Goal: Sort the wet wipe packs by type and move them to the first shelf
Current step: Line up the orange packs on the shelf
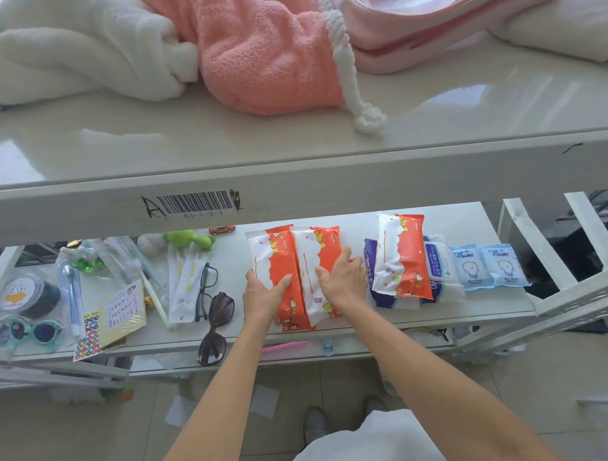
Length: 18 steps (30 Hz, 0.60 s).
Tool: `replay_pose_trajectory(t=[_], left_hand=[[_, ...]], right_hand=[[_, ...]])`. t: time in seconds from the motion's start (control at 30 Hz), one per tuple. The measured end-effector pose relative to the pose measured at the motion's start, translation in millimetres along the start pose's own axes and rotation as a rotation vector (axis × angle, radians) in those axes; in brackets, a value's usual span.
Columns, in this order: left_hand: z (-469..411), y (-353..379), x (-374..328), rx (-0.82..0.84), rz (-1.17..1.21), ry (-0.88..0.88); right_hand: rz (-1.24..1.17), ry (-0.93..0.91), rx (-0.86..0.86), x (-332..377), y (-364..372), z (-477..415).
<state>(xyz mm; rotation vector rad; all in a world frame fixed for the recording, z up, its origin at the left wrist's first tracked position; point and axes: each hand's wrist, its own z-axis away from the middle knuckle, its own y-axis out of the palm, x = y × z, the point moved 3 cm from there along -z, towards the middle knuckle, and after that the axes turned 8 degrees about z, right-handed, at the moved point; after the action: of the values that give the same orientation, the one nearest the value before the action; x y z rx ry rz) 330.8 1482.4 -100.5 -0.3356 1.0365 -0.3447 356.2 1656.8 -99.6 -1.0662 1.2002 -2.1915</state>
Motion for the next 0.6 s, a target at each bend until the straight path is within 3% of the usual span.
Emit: replay_pose_trajectory(t=[0.13, 0.4, 0.47, 0.53, 0.6], left_hand=[[1, -1, -5, 0.014, -0.016, -0.001], [-19, -1, -16, 0.076, -0.023, 0.024], [-23, 2, -20, 0.105, -0.014, 0.023], [-22, 5, -19, 0.12, 0.005, 0.022], [-17, 7, -14, 0.11, 0.022, 0.038]], right_hand=[[0.025, 0.064, 0.03, 1, 7, 0], [0.075, -0.011, 0.13, 9, 4, 0], [0.142, -0.097, 0.031, 11, -13, -1], [0.135, -0.229, -0.212, 7, -39, 0], [0.082, -0.19, -0.432, -12, -67, -5]])
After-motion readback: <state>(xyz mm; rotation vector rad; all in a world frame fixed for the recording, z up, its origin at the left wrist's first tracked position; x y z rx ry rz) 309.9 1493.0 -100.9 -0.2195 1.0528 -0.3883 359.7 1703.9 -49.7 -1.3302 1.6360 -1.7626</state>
